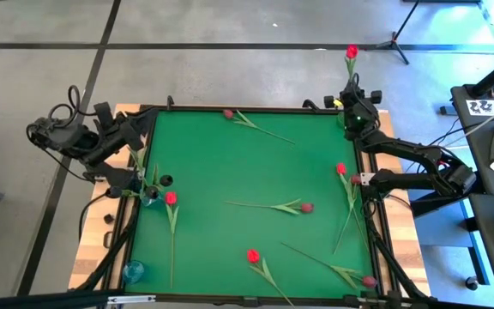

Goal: Sort flowers into vase by color
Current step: Put the red tulip into the green vase

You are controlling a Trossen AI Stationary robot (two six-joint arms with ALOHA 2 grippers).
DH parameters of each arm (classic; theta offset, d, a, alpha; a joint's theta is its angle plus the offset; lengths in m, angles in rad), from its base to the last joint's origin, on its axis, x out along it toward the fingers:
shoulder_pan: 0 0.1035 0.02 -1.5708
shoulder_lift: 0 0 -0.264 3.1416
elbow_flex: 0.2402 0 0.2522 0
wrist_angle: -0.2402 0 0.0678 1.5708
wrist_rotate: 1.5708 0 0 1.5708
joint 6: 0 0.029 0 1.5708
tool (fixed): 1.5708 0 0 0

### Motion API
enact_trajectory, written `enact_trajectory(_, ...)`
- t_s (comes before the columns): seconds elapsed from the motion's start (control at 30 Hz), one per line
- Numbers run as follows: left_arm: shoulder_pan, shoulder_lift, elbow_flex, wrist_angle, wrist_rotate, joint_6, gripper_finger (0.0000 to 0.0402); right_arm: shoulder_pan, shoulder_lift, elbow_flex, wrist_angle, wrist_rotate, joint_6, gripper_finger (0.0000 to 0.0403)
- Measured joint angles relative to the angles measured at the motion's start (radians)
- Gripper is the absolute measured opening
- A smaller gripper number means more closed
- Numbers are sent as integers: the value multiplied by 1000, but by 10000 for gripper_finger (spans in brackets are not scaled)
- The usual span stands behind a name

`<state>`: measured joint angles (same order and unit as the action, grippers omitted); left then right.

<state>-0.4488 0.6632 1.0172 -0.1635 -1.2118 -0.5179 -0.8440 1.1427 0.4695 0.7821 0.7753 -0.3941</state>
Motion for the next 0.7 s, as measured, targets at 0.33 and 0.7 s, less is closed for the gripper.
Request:
enact_trajectory(0.33, 0, 0, 0, 1, -31, -4, 118, 0, 0, -64, 8, -17, -8, 85)
enact_trajectory(0.7, 0, 0, 0, 1, -45, -23, 118, 0, 0, -66, -60, -14, -53, 111)
